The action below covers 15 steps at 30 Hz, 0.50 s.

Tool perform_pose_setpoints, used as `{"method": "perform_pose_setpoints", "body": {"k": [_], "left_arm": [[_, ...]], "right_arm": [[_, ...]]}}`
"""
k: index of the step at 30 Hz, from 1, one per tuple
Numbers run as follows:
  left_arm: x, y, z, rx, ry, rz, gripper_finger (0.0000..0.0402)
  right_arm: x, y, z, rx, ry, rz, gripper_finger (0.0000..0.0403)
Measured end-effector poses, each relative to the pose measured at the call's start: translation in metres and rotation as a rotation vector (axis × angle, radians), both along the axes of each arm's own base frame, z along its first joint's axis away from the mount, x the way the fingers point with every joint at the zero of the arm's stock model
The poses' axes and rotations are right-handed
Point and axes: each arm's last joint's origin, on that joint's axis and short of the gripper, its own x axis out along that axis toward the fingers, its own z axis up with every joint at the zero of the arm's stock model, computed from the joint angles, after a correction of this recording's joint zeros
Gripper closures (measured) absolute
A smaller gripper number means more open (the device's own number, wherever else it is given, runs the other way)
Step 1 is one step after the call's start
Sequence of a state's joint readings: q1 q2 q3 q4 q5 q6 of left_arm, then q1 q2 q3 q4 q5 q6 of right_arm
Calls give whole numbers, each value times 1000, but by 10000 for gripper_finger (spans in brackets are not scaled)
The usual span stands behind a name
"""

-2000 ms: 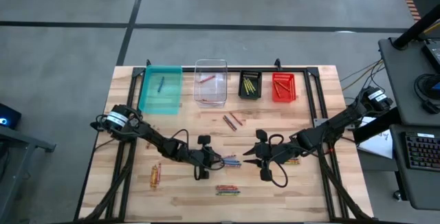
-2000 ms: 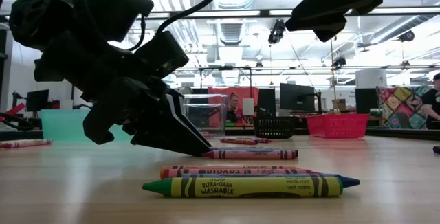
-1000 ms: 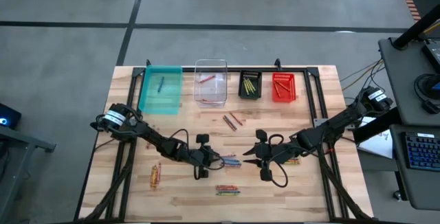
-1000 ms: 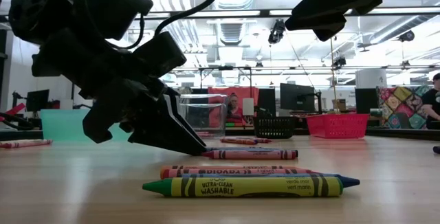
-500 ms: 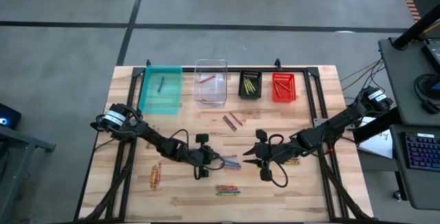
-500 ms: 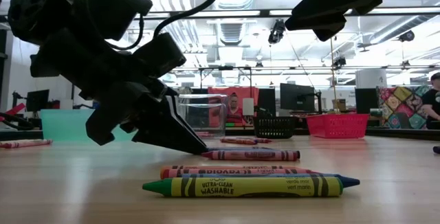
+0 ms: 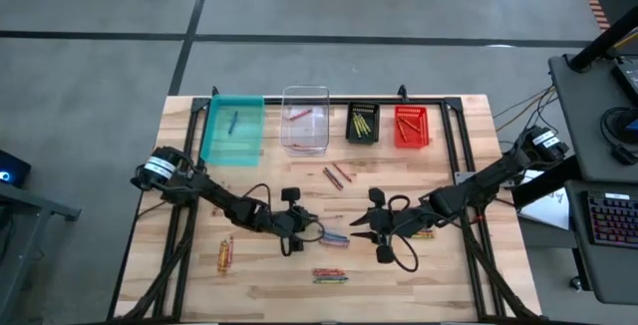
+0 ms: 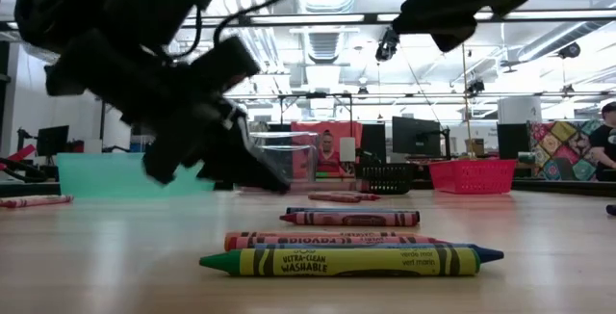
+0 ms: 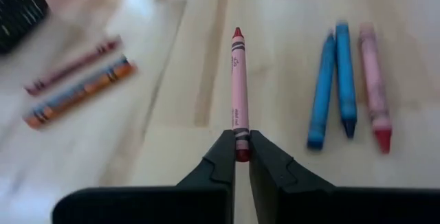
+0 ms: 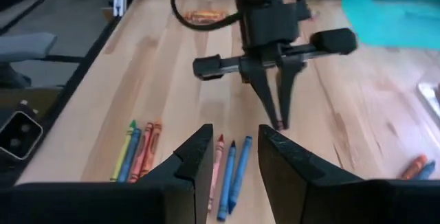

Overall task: Sort crayons
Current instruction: Put the red crayon into the transparent bin

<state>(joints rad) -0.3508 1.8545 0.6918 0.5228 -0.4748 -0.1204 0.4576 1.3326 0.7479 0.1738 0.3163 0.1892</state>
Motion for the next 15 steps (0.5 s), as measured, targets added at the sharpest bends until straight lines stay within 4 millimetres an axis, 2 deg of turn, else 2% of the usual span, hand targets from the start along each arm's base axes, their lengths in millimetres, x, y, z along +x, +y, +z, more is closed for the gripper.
{"method": "perform_pose_setpoints", "body": {"k": [5,9,15], "left_arm": [[0,1,19,55,-51,-20,401],[0,6,37,89,-100,-29,401],[-4,18,68,162,-168,-37,401]], "right_arm": [[10,2,-6,-67,-52,15,300],[20,-4,-12,-174,-94,-38,300],[27,-14,-1,-278,-199,-79,300]]}}
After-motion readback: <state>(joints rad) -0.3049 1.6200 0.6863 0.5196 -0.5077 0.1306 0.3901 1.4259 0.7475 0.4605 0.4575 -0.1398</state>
